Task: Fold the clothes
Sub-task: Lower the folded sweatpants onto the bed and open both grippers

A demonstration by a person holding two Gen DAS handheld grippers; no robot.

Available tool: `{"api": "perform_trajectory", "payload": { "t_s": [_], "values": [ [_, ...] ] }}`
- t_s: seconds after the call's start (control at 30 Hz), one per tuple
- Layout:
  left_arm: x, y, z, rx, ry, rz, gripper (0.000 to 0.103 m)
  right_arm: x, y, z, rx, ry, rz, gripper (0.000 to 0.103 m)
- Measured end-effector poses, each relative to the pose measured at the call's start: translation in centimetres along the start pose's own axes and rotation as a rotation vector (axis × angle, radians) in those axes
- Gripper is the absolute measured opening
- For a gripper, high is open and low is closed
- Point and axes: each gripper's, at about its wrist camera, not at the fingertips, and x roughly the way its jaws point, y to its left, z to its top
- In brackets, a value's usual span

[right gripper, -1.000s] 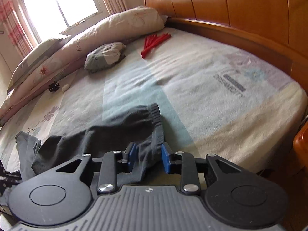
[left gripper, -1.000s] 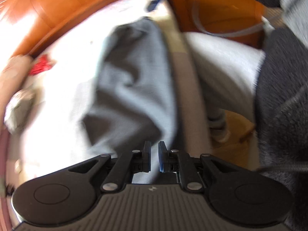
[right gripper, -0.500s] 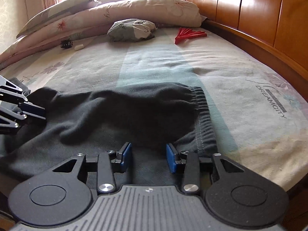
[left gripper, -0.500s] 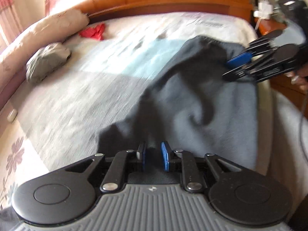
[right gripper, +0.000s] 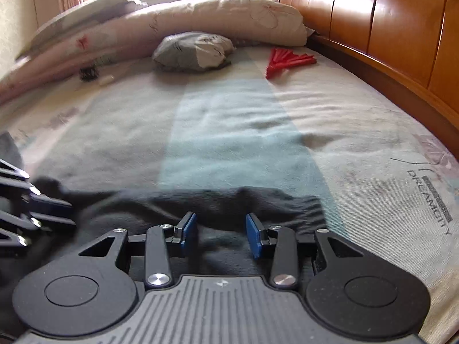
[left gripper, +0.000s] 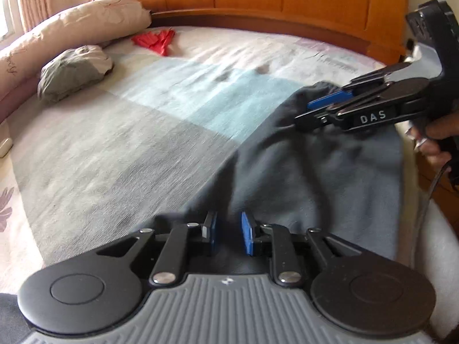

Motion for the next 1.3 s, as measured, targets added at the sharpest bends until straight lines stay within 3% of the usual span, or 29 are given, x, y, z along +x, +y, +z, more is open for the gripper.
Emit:
{"api": "perform_trajectory", "payload": {
  "t_s": [0.1,0.17,0.23,0.33,0.47,0.53,0.67,0.77,0.87,0.97,1.03,1.13,1.3],
  "values": [
    [0.2,1.2,-0.7,-0.016,-0.007,0.064,0.022,-0.1,-1.4,0.1,0.038,-0.031,0.025,0.027],
    [-0.1,1.3,-0.4,-0.003,0.007,0.114,0.021,-0.7,-1.6,0.4,0.072,-0.019,0.019,0.027],
    [-0.8,1.1,-0.1,-0.004,0.01,0.123,0.017,-2.0,-0.9,0.5,0.085,-0.011,0.011,0.041],
    [-2.5,0.1,0.1,-0.018,-0.043,0.03,0.02,-4.8,0.8,-0.2,0.036,-0.039,0.048,0.058],
    [-2.8,-1.8,-1.0,-0.041,-0.039,-0.092,0.027,-5.9,2.3,-2.3,-0.006,0.007,0.051,0.062],
    [-2.3,-2.4,-2.2,-0.057,-0.006,-0.082,0.027,-5.2,2.0,-3.8,0.008,0.061,0.018,0.065],
    [-3.7,-2.2,-4.1,-0.146,-0.005,-0.056,0.028,-6.4,2.5,-4.7,-0.011,0.038,0.004,0.068],
    [-6.5,-2.4,-4.7,-0.149,-0.061,-0.051,0.032,-7.4,3.3,-4.1,0.016,0.024,0.023,0.07],
    [-7.3,-2.4,-6.2,-0.181,-0.047,-0.061,0.043,-7.3,4.6,-4.1,0.027,0.011,0.077,0.081],
    [-6.7,-2.4,-8.1,-0.195,-0.004,-0.037,0.044,-5.8,5.9,-4.8,0.019,0.055,0.062,0.085],
    [-7.6,-2.4,-8.3,-0.205,-0.011,-0.041,0.044,-5.5,6.6,-5.1,-0.003,0.058,0.053,0.095],
    [-9.3,-1.6,-8.3,-0.24,-0.036,-0.035,0.045,-5.4,7.2,-5.4,-0.025,0.059,0.038,0.099],
    [-12.6,1.9,-8.9,-0.36,-0.083,0.024,0.061,-5.4,7.4,-5.7,-0.029,0.056,0.039,0.103]
  ]
}}
